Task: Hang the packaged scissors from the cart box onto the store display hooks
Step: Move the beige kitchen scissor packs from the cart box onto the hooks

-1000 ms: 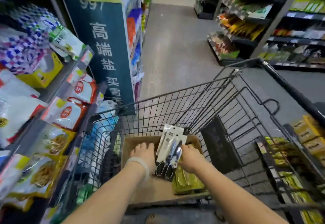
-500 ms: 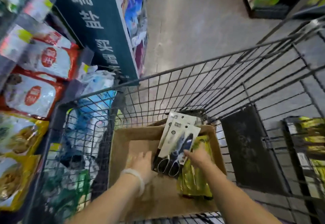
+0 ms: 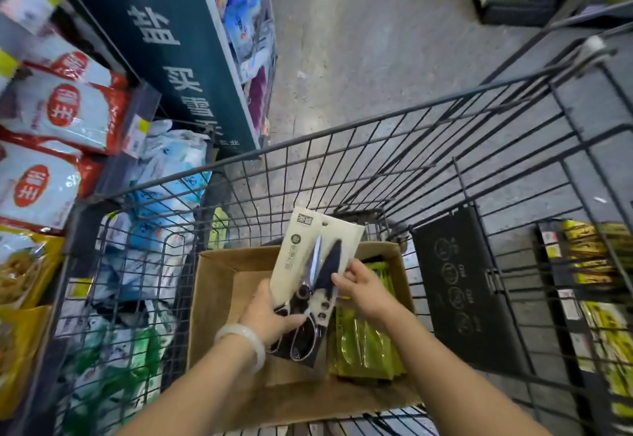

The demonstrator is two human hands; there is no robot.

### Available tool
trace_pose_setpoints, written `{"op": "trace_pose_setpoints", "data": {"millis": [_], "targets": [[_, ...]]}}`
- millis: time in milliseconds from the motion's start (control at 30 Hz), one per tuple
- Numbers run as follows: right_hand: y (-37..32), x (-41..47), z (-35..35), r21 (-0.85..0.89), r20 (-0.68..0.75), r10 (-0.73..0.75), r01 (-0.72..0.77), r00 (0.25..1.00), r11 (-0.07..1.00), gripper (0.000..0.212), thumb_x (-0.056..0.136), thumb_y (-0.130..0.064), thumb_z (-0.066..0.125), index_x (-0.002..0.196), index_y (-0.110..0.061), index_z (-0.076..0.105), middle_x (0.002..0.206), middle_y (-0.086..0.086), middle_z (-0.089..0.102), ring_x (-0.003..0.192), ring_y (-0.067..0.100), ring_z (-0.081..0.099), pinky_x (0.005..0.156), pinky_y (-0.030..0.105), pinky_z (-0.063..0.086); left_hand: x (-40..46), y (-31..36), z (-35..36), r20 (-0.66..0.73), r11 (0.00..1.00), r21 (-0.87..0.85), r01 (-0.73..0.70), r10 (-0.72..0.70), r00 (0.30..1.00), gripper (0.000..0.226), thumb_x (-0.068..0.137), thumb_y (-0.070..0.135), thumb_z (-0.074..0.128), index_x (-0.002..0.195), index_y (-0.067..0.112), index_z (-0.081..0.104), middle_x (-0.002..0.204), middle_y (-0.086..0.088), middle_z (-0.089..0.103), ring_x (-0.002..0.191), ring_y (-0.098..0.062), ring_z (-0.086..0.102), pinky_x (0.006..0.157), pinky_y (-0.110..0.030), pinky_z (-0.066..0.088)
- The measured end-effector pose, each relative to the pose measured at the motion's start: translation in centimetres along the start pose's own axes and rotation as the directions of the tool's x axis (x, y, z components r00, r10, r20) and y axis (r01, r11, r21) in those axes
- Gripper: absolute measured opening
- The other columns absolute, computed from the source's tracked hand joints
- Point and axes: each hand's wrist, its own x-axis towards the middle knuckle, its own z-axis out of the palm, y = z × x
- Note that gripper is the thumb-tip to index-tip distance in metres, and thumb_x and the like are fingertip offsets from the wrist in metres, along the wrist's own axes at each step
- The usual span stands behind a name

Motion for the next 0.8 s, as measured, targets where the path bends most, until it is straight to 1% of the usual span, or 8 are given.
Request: {"op": "trace_pose_setpoints", "data": {"millis": [133,200,267,333,433,500,633,800], "targets": [[-1.4,-0.2,0.6,0.018,0.042,-0.025,0.024,0.999,1.000,0.012,0.094,-0.014,0.053,0.103,-0.007,0.053,0.102,0.012,0.066,0.099,0.027,0.065,0.082,0.036,0.057,0.4,0.2,-0.8,-0.015,0.969,-0.235,0.078,-0.084,0.996,0.051,0.071,0.007,0.080,0.113,0.009,0.050,0.106,-0.009,0.065,0.100,-0.026,0.063,0.091,-0.044,0.051],[-0.4,0.8,0.9,0.059,-0.046,0.017,-0.014,0.999,0.998,0.011,0.092,-0.017,0.056,0.100,-0.009,0.055,0.107,0.014,0.064,0.096,0.024,0.063,0.086,0.038,0.055,0.5,-0.4,-1.0,-0.003,0.947,-0.298,0.121,-0.128,0.992,0.049,0.074,0.006,0.078,0.113,0.008,0.049,0.109,-0.014,0.065,0.099,-0.030,0.063,0.092,-0.047,0.051],[1.3,2.1,1.0,0.015,-0.245,0.088,-0.087,0.966,0.996,0.027,0.089,-0.016,0.060,0.114,-0.007,0.054,0.118,0.015,0.061,0.101,0.024,0.061,0.091,0.039,0.052,0.6,-1.7,-1.0,-0.036,0.931,-0.330,0.154,-0.175,0.984,0.049,0.075,0.008,0.077,0.113,0.009,0.047,0.113,-0.014,0.062,0.104,-0.032,0.061,0.095,-0.050,0.049],[3.1,3.2,1.2,-0.072,-0.385,0.122,-0.161,0.915,0.984,0.051,0.086,-0.017,0.066,0.130,-0.004,0.044,0.129,0.015,0.056,0.114,0.028,0.057,0.099,0.040,0.047,0.6,-2.9,-1.1,-0.082,0.918,-0.356,0.173,-0.216,0.973,0.046,0.077,0.008,0.076,0.111,0.011,0.045,0.112,-0.013,0.060,0.106,-0.032,0.060,0.095,-0.050,0.049],[5.3,5.2,1.6,-0.114,-0.393,0.125,-0.183,0.911,0.976,0.078,0.078,-0.013,0.074,0.141,-0.006,0.029,0.141,0.016,0.046,0.128,0.032,0.046,0.107,0.042,0.039,0.8,-4.3,-1.7,-0.091,0.908,-0.378,0.179,-0.229,0.969,0.045,0.078,0.007,0.074,0.110,0.014,0.043,0.111,-0.012,0.061,0.101,-0.031,0.061,0.089,-0.049,0.052],[6.0,6.6,2.1,-0.110,-0.400,0.113,-0.170,0.910,0.979,0.083,0.071,-0.010,0.080,0.138,-0.005,0.032,0.138,0.018,0.048,0.124,0.034,0.049,0.106,0.047,0.040,1.2,-5.0,-2.3,-0.100,0.911,-0.375,0.173,-0.225,0.969,0.044,0.079,0.007,0.074,0.110,0.013,0.044,0.110,-0.012,0.061,0.099,-0.030,0.061,0.088,-0.050,0.052],[6.4,7.9,3.0,-0.157,-0.446,0.095,-0.182,0.890,0.971,0.050,0.074,-0.006,0.075,0.117,-0.003,0.050,0.120,0.018,0.062,0.108,0.035,0.060,0.093,0.045,0.050,1.2,-5.7,-3.5,-0.124,0.919,-0.361,0.159,-0.216,0.968,0.042,0.078,0.011,0.074,0.108,0.012,0.045,0.110,-0.010,0.060,0.102,-0.031,0.061,0.090,-0.052,0.052],[4.4,4.5,4.2,-0.249,-0.308,-0.002,-0.079,0.951,0.965,0.015,0.088,-0.006,0.060,0.102,-0.005,0.055,0.097,0.011,0.065,0.088,0.025,0.065,0.072,0.035,0.055,-0.4,-5.3,-5.1,-0.156,0.945,-0.304,0.122,-0.176,0.972,0.040,0.080,0.015,0.074,0.104,0.009,0.043,0.108,-0.010,0.055,0.099,-0.028,0.057,0.087,-0.043,0.051]]}}
